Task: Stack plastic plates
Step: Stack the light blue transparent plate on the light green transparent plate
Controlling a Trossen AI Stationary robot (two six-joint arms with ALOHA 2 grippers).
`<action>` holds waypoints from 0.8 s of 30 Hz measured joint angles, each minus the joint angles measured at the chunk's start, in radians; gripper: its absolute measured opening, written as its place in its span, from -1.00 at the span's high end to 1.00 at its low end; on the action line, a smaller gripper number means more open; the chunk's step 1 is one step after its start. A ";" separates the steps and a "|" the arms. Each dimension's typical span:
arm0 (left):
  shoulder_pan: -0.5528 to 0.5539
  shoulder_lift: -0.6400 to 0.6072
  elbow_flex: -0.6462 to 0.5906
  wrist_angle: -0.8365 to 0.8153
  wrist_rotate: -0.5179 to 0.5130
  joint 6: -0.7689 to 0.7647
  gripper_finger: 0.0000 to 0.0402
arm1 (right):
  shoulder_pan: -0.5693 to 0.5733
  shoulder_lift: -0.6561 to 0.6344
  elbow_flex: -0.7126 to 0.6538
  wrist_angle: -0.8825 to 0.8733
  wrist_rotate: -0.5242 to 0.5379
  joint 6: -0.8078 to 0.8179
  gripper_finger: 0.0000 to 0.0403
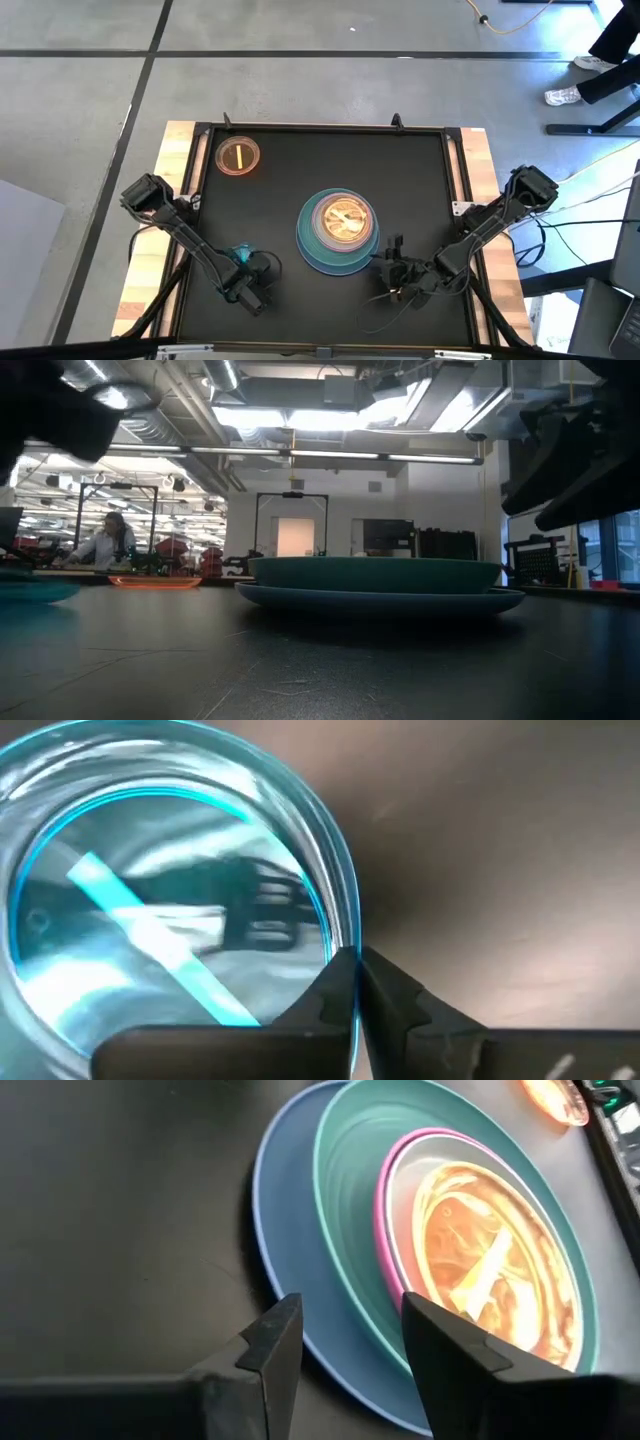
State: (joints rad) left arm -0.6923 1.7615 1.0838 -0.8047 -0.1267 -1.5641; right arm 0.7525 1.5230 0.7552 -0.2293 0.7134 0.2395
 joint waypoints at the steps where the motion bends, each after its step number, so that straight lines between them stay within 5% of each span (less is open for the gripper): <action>1: 0.003 0.000 0.013 0.001 -0.020 0.018 0.97 | 0.000 0.000 -0.004 0.000 0.007 0.000 0.18; 8: 0.033 0.000 0.124 -0.001 -0.256 0.216 0.99 | 0.000 0.000 -0.005 0.003 0.030 0.000 0.18; 15: 0.063 0.000 0.243 0.105 -0.553 0.619 0.99 | 0.000 0.000 -0.005 0.003 0.029 0.000 0.18; 24: 0.183 0.034 0.247 0.428 -0.612 1.114 0.97 | 0.000 0.000 -0.005 0.003 0.029 0.000 0.18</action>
State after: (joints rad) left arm -0.5093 1.7950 1.3304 -0.3769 -0.7390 -0.4506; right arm 0.7525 1.5230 0.7498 -0.2258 0.7419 0.2390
